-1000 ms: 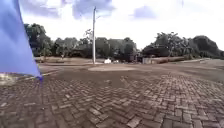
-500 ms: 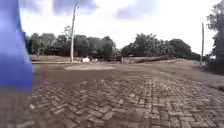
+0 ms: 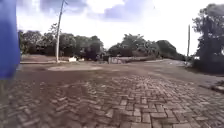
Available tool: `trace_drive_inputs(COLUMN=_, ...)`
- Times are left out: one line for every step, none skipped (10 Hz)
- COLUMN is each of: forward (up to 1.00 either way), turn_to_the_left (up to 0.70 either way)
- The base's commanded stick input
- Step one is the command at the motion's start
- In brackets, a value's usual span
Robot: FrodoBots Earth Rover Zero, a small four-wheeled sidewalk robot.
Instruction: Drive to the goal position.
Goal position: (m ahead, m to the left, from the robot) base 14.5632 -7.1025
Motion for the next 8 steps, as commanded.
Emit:
trace_drive_inputs(forward=0.7, turn_to_the_left=0.0)
trace_drive_inputs(forward=0.7, turn_to_the_left=0.0)
trace_drive_inputs(forward=0.7, turn_to_the_left=0.0)
trace_drive_inputs(forward=0.7, turn_to_the_left=0.0)
trace_drive_inputs(forward=0.7, turn_to_the_left=0.0)
trace_drive_inputs(forward=0.7, turn_to_the_left=0.0)
trace_drive_inputs(forward=0.7, turn_to_the_left=0.0)
trace_drive_inputs(forward=0.7, turn_to_the_left=0.0)
